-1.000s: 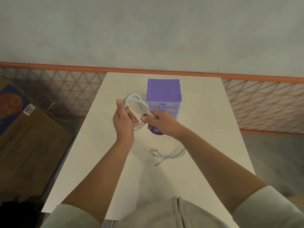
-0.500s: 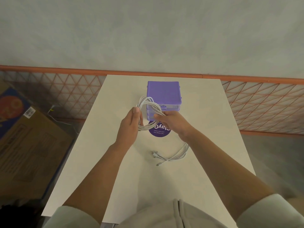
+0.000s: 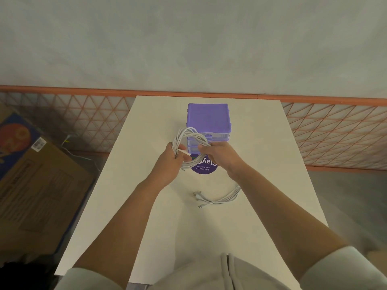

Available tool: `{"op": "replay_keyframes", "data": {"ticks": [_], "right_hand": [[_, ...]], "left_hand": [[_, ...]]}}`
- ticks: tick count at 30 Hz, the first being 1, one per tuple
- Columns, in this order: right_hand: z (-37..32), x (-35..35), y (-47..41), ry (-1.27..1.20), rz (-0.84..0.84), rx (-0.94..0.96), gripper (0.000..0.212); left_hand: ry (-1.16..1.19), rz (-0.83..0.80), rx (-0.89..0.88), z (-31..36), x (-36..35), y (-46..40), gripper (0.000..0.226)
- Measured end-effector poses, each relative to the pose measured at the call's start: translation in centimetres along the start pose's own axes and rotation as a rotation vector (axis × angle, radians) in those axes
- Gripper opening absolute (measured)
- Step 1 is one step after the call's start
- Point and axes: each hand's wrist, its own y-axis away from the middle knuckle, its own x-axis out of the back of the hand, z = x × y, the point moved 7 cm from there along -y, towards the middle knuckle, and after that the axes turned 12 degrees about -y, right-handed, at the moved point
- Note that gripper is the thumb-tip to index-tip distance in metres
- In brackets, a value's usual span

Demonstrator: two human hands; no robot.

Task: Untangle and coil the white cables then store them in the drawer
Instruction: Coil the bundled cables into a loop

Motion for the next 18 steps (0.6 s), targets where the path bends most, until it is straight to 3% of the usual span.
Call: {"op": "replay_keyframes", "data": {"ticks": [4, 9, 12, 14, 16, 18], "right_hand": [[0.1, -0.2, 0.0, 0.025, 0.002, -0.002, 0.023], [-0.8, 0.6, 0.1, 0.063, 0.004, 0.010, 0.015], [-1.2, 0.1, 0.2, 0.225, -0.065, 0.018, 0.018], [-1.3, -0.6, 0.5, 0.276, -0.094, 0.027, 0.025], [-1.4, -1.2, 0.9, 0.250, -0.065, 0.031, 0.049], [-1.7, -1.8, 1.4, 0.328, 0.034, 0.086, 0.053]], "left_hand": [[-0.030, 0.088, 0.023, -0.1, 0.5, 0.0, 0.020], [0.314, -0.236, -0.007, 0.5, -0.3, 0.9, 0.016], [0.598, -0.297, 0.049, 1.2, 0.4, 0.9, 0.036], [0.693, -0.185, 0.077, 1.3, 0.9, 0.1, 0.044], [0.631, 0.057, 0.106, 0.8, 1.6, -0.5, 0.046], [0.543, 0.284, 0.155, 0.3, 2.1, -0.5, 0.049]]}}
